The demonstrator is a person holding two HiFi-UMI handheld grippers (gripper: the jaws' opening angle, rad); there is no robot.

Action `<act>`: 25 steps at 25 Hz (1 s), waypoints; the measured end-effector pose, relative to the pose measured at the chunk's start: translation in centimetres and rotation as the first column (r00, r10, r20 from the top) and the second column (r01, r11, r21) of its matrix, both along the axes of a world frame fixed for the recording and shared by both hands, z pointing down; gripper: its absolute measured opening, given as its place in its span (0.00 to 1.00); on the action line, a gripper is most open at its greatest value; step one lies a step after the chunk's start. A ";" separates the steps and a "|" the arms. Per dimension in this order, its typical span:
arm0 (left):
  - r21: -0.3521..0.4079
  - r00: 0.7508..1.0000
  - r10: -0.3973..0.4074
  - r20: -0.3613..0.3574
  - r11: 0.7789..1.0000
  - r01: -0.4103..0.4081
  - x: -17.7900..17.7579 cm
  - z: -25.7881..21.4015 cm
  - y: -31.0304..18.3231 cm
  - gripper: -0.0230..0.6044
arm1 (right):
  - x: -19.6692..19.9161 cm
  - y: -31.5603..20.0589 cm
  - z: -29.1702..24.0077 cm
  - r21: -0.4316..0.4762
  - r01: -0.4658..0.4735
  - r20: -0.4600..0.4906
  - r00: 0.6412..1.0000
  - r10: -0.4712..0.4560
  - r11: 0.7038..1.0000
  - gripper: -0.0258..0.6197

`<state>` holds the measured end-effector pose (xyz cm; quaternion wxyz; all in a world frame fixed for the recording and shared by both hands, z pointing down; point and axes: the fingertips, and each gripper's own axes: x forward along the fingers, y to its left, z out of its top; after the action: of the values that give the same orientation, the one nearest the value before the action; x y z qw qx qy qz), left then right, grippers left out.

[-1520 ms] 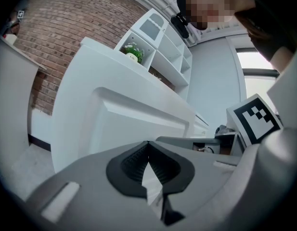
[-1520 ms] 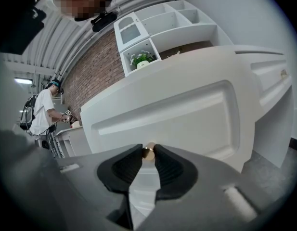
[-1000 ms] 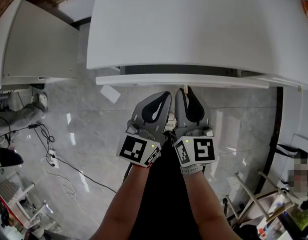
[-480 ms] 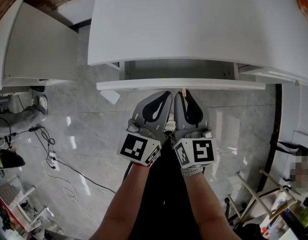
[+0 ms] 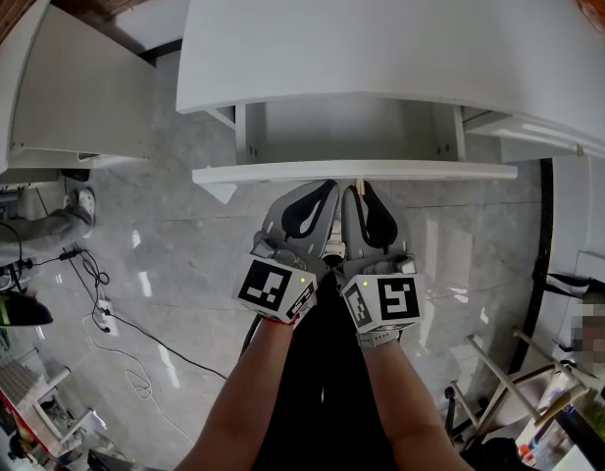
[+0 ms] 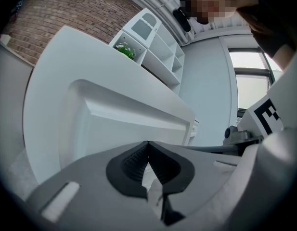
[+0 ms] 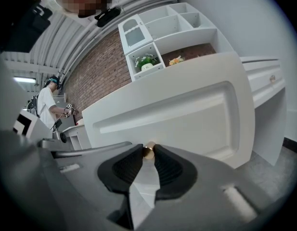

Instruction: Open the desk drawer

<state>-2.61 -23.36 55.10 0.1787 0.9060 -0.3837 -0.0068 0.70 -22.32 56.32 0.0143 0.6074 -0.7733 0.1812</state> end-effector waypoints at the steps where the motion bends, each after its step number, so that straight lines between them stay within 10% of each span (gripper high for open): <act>1: 0.000 1.000 0.001 0.001 1.000 -0.001 0.0 0.0 0.3 0.04 | -0.1 0.2 0.0 0.000 0.002 -0.003 1.000 -0.002 1.000 0.15; 25: -0.035 1.000 0.018 0.011 0.999 -0.017 -1.2 -0.5 6.8 0.04 | -0.4 6.9 0.1 -0.033 0.021 0.021 1.000 -0.020 0.999 0.15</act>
<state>-3.77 -16.55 54.56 0.1924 0.9060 -0.3769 0.0066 0.29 -15.42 56.41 0.0183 0.5972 -0.7766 0.1999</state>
